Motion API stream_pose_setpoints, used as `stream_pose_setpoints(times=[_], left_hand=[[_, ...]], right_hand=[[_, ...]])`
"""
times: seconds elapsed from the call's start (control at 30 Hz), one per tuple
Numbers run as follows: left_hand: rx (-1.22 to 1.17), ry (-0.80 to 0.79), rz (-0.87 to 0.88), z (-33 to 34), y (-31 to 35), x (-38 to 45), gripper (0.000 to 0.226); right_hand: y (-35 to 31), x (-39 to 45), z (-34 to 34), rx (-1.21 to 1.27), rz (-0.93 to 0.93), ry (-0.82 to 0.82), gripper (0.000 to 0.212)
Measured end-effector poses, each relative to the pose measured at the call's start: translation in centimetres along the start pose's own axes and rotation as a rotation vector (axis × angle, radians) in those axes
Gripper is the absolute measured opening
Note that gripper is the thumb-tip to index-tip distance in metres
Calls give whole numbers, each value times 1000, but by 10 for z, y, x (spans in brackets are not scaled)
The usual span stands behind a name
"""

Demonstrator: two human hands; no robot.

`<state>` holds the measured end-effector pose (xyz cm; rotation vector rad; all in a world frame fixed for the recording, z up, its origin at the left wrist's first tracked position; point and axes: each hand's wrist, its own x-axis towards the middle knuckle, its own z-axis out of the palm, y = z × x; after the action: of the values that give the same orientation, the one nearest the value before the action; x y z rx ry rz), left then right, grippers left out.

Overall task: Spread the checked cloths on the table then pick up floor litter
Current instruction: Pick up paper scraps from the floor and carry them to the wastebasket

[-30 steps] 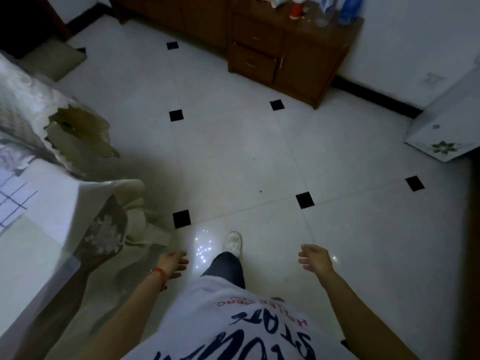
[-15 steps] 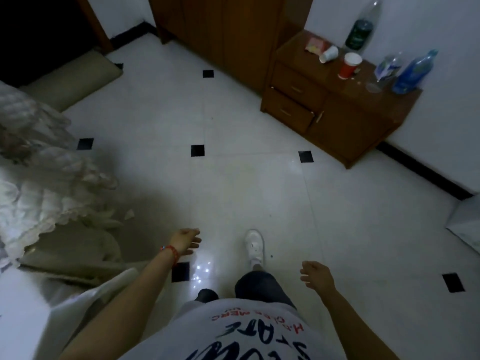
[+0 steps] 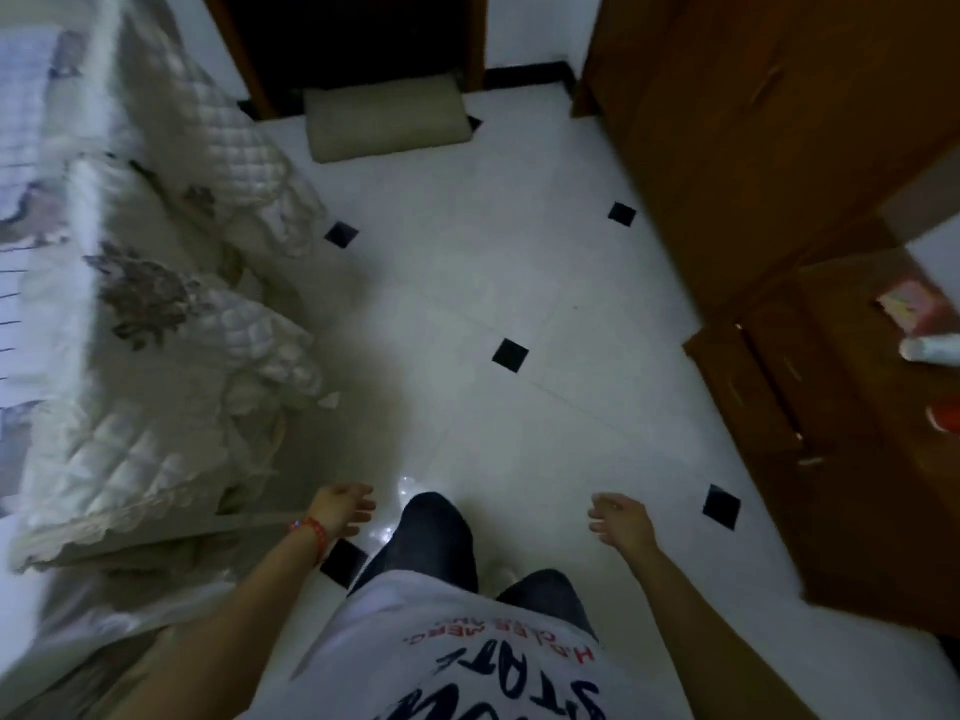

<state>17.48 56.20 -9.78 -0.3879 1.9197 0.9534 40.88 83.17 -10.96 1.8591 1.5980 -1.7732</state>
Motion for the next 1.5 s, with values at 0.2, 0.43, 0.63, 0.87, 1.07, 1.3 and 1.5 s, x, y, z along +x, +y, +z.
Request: stream_pose_setpoints(times=[0.2, 0.43, 0.63, 0.87, 1.07, 1.3, 1.5], left_hand=[[-181, 91, -92, -21, 43, 49, 33], [-247, 84, -131, -45, 127, 107, 33], [-310, 98, -85, -63, 195, 142, 32], [-467, 176, -162, -62, 208, 160, 31], [-695, 318, -302, -36, 211, 168, 33], [-852, 416, -411, 12, 237, 191, 33], [-931, 464, -455, 38, 233, 240, 30]], right_hand=[[-128, 77, 65, -169, -122, -141, 11], [-240, 122, 132, -316, -196, -238, 10], [-309, 151, 161, -407, -219, -297, 8], [-377, 197, 210, -667, -236, -429, 12], [-450, 237, 269, -919, -282, -644, 14], [-508, 293, 345, -1243, -419, -845, 26], [-487, 342, 395, -1305, -414, -883, 24]])
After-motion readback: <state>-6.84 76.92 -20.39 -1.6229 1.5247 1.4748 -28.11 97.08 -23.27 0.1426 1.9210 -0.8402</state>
